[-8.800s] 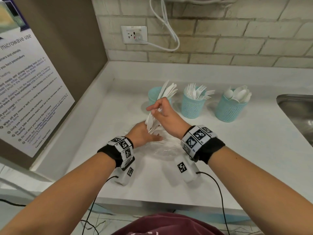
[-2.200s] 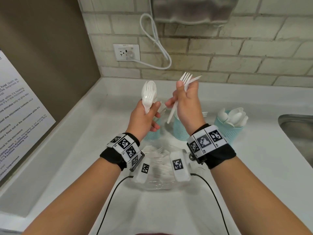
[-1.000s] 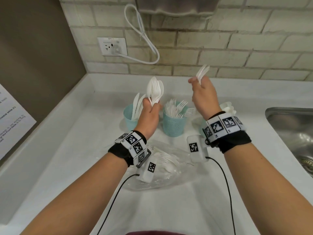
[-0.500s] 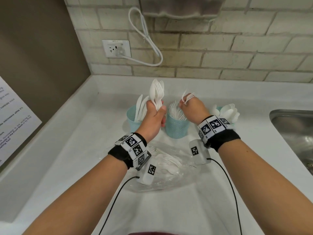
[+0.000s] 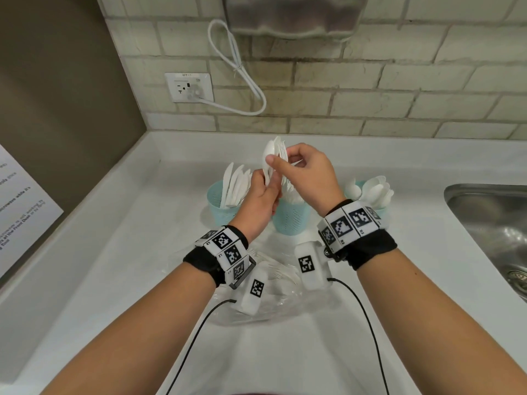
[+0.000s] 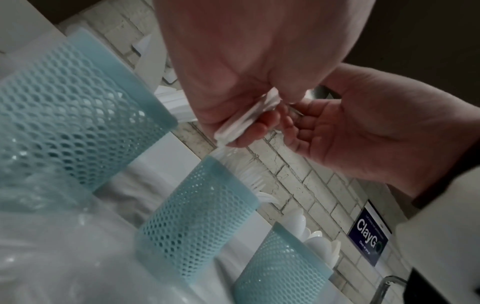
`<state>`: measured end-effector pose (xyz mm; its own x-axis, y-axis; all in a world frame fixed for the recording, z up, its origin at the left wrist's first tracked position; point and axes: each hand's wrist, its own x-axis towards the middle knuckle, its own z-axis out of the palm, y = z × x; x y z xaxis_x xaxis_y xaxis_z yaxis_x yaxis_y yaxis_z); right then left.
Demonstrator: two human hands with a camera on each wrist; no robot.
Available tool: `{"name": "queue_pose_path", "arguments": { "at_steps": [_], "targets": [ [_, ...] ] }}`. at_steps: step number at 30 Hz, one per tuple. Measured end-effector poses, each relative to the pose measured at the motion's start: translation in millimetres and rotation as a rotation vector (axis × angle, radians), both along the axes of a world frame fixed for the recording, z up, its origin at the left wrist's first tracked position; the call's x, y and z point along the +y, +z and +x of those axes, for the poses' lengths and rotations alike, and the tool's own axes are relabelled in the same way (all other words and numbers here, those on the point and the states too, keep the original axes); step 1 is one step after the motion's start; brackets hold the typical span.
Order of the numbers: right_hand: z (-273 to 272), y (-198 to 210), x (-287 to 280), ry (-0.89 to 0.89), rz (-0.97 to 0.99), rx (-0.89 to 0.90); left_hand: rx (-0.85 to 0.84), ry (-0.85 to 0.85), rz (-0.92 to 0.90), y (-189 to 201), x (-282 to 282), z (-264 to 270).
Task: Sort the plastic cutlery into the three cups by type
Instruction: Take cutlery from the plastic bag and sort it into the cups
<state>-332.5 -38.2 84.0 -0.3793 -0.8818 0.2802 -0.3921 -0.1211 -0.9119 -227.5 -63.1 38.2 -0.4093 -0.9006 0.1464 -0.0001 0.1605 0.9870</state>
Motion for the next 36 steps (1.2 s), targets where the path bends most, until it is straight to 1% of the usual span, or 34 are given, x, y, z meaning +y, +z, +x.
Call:
{"name": "queue_pose_path", "arguments": {
  "at_steps": [3,5,8,10,12,14,16,19,20,22,24,25,26,28,29,30,31,33,35,36],
  "targets": [
    [-4,5,1,0.069,-0.013,-0.120,0.044,0.006,0.053,3,3,0],
    [-7,9,1,0.085,-0.036,-0.123,0.070,-0.006,0.069,4,3,1],
    [-12,19,1,-0.002,-0.140,-0.170,0.091,-0.006,0.071,6,2,4],
    [-20,24,2,-0.074,-0.231,-0.187,0.072,0.037,0.027,4,-1,6],
    [-28,20,1,-0.132,-0.254,-0.100,0.066,0.090,-0.031,1,-4,7],
    [-35,6,-3,-0.151,-0.176,0.001,0.084,0.115,-0.070,-2,-6,9],
    [-40,-18,-8,-0.128,-0.067,0.121,0.104,0.092,-0.098,-3,-5,9],
    [-46,-48,-8,-0.146,0.116,0.509,0.132,0.032,-0.125,-4,-3,9],
    [-45,-52,-5,-0.166,0.187,0.599,0.134,0.023,-0.134,-5,-4,8],
    [-43,-50,1,-0.174,0.285,0.678,0.127,0.015,-0.160,-6,-4,7],
    [-40,-41,5,-0.160,0.276,0.646,0.130,0.006,-0.196,-6,-4,5],
    [-39,-34,7,-0.143,0.222,0.580,0.127,0.001,-0.216,-6,-4,3],
    [-36,-26,11,-0.107,0.138,0.484,0.115,-0.006,-0.232,-5,-3,1],
    [-29,-11,21,0.036,-0.022,0.248,0.070,-0.030,-0.262,-4,0,-4],
    [-26,-3,27,0.117,-0.055,0.158,0.027,-0.042,-0.279,-5,1,-8],
    [-24,2,31,0.171,-0.051,0.107,-0.024,-0.059,-0.297,-3,4,-12],
    [-24,4,34,0.192,-0.039,0.081,-0.088,-0.075,-0.326,-2,6,-17],
    [-29,4,32,0.122,-0.045,0.072,-0.214,-0.123,-0.417,0,9,-29],
    [-39,1,28,0.027,-0.089,0.130,-0.283,-0.178,-0.503,-1,10,-45],
    [-45,0,27,0.011,-0.089,0.150,-0.302,-0.196,-0.525,-2,10,-54]
  ]
}}
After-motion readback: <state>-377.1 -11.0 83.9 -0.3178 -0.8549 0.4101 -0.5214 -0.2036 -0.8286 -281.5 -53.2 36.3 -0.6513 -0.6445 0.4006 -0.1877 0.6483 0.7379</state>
